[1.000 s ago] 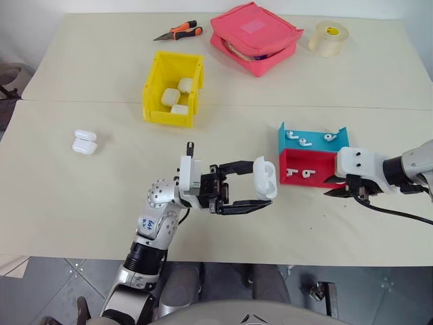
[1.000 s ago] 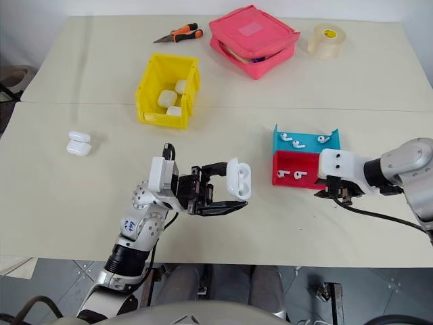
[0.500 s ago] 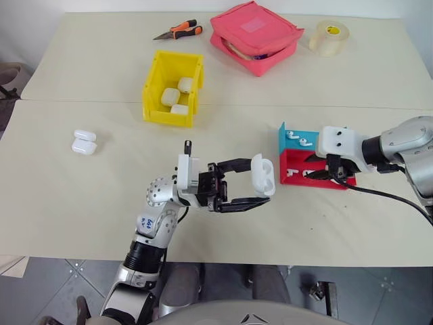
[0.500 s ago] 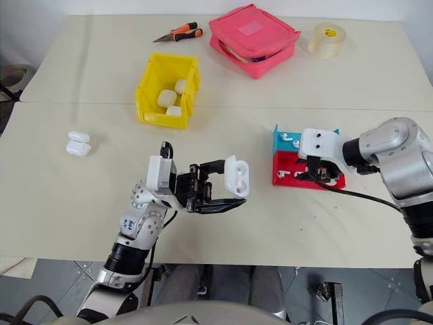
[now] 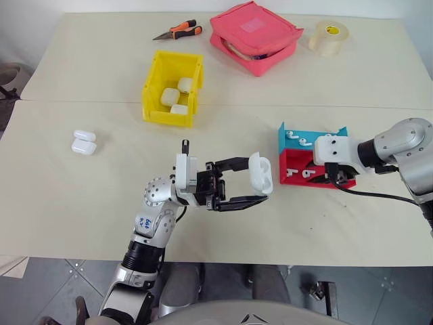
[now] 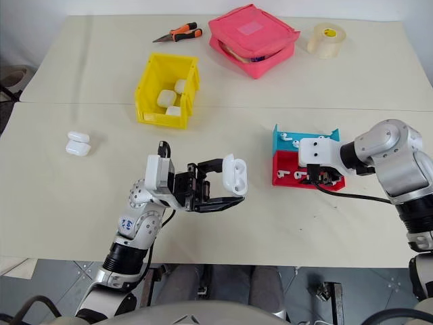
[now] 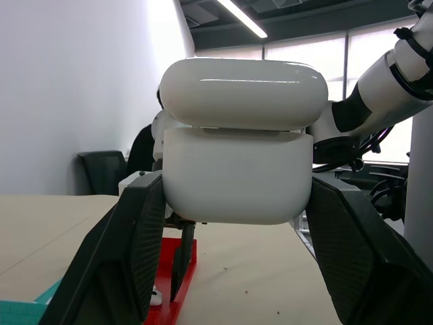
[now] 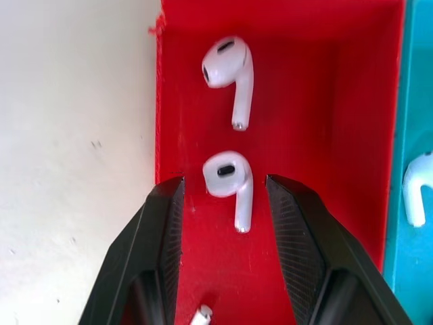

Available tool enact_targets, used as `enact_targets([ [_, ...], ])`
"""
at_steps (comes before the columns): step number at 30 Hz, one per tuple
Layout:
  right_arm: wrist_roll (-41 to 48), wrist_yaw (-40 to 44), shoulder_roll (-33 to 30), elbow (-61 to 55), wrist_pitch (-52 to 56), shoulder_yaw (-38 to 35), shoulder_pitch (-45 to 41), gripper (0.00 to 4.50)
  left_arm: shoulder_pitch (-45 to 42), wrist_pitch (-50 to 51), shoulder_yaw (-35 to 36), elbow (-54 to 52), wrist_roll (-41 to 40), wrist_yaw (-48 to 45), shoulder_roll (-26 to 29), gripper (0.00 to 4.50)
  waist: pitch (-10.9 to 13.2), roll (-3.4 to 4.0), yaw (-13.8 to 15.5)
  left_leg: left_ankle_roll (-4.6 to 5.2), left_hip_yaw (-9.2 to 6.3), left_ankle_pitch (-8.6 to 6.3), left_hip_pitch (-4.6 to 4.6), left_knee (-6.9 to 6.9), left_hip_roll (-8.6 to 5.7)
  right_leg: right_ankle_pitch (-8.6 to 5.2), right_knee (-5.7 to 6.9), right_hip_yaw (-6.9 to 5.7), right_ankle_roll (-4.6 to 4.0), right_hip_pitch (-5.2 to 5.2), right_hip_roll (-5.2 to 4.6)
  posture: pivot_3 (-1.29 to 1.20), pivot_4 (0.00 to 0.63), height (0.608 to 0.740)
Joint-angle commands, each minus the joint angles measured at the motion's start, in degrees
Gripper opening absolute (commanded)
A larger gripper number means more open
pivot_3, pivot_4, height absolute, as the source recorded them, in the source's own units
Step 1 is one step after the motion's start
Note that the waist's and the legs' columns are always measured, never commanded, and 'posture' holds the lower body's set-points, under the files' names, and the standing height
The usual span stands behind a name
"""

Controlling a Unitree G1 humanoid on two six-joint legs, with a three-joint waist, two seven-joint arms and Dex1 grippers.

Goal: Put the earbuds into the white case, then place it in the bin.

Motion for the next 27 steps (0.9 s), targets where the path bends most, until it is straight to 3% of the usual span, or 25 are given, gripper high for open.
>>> enact_targets([
  [1,-0.84,0.6,0.37,0.57,-2.08,-0.31,-1.12,1.98,0.12,-1.15,-0.06,-1.48,-0.38,0.42,-0.22,2.77,0.0,0.0,-0.02,0.0,0.0,0.0,0.0,0.0,0.0,0.0,0.0,0.0,0.0,0.0,0.0,0.0,0.15,0.74],
  [10,-1.76,1.24,1.18,1.78,-3.72,-0.25,-1.23,1.98,0.37,-0.95,-0.29,-1.8,-0.54,0.45,-0.19,2.77,0.0,0.0,-0.01,0.0,0.0,0.0,0.01,0.01,0.02,0.0,0.01,0.0,0.0,0.0,0.01,0.0,0.15,0.74],
  [16,-1.7,1.35,1.69,1.67,-3.8,-0.33,-1.01,0.52,0.37,-0.91,-0.31,-1.81,-0.55,0.44,-0.16,2.77,0.0,0.0,-0.03,0.0,0.0,0.0,0.01,0.02,0.02,0.0,0.01,0.0,0.0,0.01,0.01,0.0,0.15,0.74],
  [24,0.39,-0.09,0.97,-1.3,-1.84,-3.37,1.82,0.52,0.19,-0.55,-0.18,-1.35,-0.83,-0.44,0.55,2.77,0.0,0.0,-0.02,0.0,0.0,0.0,0.01,0.02,0.03,0.0,0.02,0.0,0.0,0.01,0.02,0.0,0.15,0.74],
  [27,4.69,-1.49,-0.02,-5.41,1.71,-9.42,5.9,0.52,-1.09,-0.54,0.17,-0.08,-0.96,-0.72,0.38,2.77,0.0,0.0,0.28,0.0,0.0,0.0,0.01,0.03,0.02,0.0,0.02,0.0,0.0,0.01,0.01,0.0,0.15,0.74],
])
